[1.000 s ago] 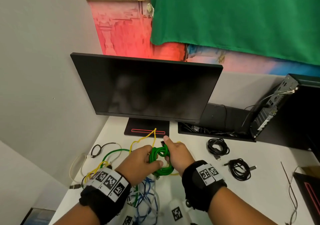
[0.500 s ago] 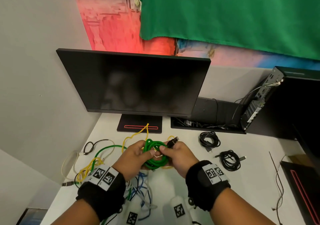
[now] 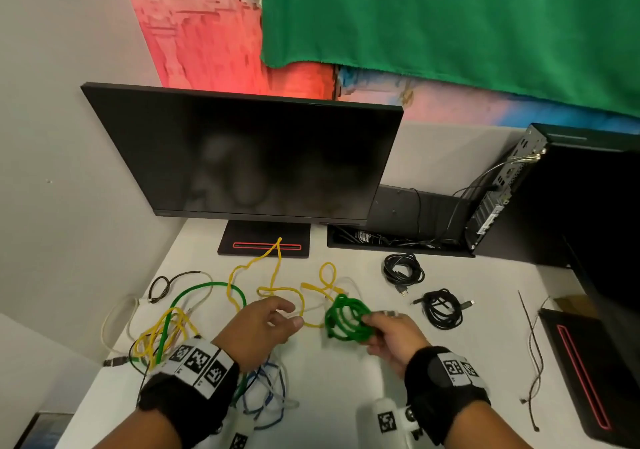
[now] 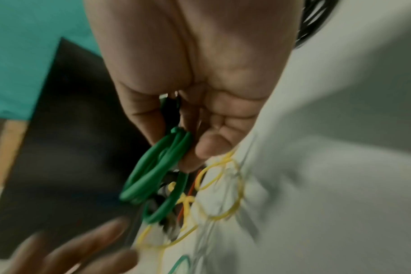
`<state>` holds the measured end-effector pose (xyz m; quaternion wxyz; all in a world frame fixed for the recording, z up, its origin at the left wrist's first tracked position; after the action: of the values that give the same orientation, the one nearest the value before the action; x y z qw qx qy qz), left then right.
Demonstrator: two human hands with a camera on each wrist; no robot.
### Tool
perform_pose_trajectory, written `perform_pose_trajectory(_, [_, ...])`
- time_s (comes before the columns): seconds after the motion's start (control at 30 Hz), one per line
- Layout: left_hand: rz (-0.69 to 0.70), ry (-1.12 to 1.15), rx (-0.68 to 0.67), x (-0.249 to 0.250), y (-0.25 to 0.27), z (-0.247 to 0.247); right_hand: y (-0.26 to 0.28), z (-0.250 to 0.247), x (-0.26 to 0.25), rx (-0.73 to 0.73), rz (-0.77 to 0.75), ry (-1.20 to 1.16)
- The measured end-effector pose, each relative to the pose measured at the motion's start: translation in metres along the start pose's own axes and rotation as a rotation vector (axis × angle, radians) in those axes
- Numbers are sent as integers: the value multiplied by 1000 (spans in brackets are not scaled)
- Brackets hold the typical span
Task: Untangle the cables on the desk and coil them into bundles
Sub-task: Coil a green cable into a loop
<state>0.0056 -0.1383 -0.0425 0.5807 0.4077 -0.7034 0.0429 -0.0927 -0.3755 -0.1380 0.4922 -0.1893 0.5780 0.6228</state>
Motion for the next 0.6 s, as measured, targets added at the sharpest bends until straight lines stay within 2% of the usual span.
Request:
perform_pose_trajectory(0.1, [-32,-31,38,-9,7,-12,2,-72,22,319,31,1])
perform_pose_trajectory(0.17, [-41,-51,59,-13,11,-17,3,-98,29,411,39,-2])
perform_pose_trajectory(0.3, [-38,-54,65,-12,12,-16,-3,-111,18,490,-38,75])
perform_pose_trajectory(0.4, [-26,-39,66,-8,11,-13,-1,-112,-3,584,-104,322])
perform_pose_trajectory(0.5, [-10,-47,69,-7,14,-14,0,-111,-9,585,-45,506])
perform_pose_trajectory(0.6, [-18,-49,77,-12,17,-19,-1,-113,-6,555,30,558])
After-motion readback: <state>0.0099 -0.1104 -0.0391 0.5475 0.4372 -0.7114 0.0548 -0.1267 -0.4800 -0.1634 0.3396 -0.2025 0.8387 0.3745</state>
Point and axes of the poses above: each hand's wrist, its own y-axis away from the middle knuckle, its own z-axis out of the palm, x = y × z, the point moved 8 cm from there along -y, towards the middle knuckle, and after that the axes turned 13 degrees about -x, right-handed, at the moved point
